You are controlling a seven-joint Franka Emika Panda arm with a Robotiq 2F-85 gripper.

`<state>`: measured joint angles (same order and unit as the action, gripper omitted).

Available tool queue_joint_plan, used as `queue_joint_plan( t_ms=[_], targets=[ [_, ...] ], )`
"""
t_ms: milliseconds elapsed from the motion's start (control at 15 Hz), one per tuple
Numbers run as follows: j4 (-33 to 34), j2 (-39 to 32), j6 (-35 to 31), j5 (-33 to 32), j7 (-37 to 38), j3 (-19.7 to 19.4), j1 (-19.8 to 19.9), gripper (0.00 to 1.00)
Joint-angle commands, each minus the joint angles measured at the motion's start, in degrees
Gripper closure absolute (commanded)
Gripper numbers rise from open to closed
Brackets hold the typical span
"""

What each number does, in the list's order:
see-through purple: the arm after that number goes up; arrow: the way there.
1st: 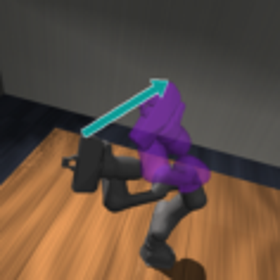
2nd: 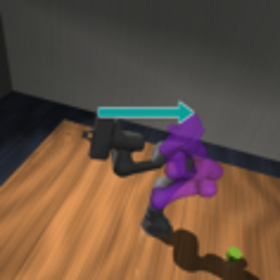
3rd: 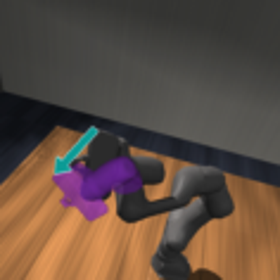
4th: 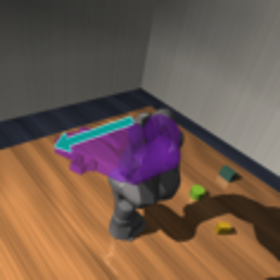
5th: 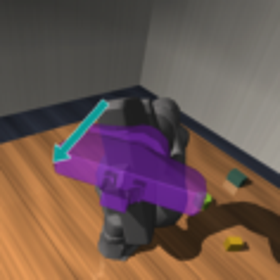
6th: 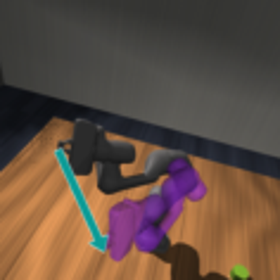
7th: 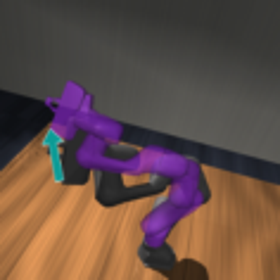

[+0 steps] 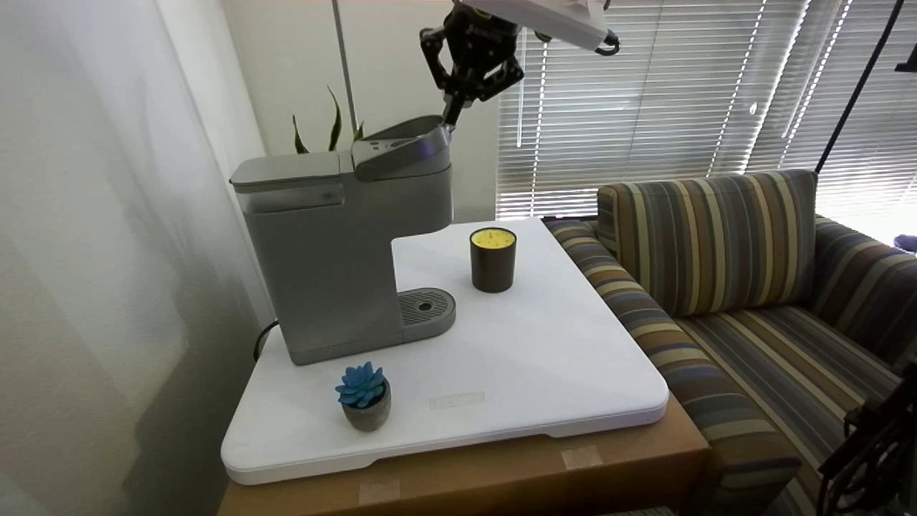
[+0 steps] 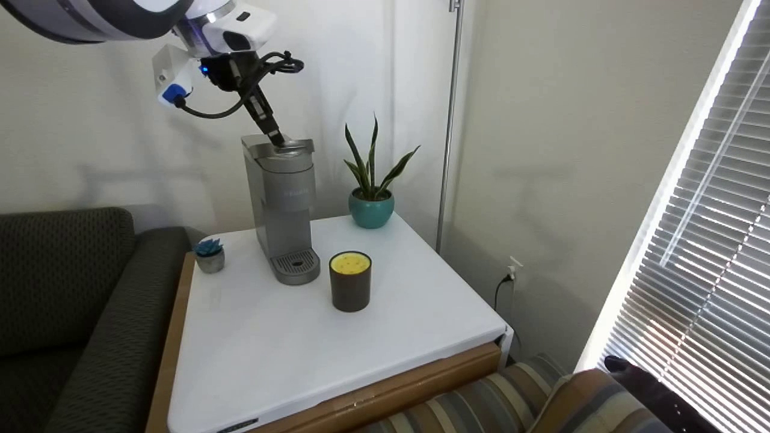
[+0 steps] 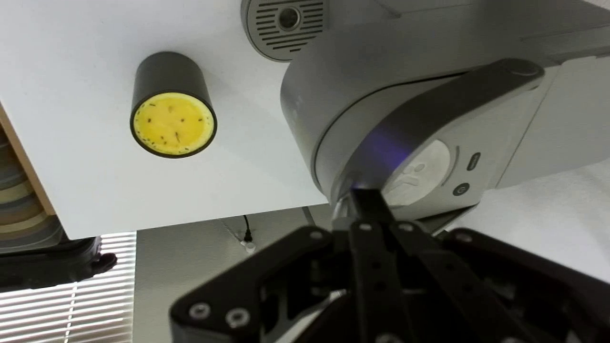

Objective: Close the coffee machine chamber

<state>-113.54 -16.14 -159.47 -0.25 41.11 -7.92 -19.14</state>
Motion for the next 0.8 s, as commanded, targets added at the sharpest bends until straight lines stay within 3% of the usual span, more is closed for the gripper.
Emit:
queue_joint_plan(
  t_ms=[0,733],
  targets=[
    [0.11,-1.83,4.29,-5.08,3.68,0.3,1.14,1.0],
    [1.27,-4.52,11.09,-5.76,3.94,2.43,2.8,1.0]
  ],
)
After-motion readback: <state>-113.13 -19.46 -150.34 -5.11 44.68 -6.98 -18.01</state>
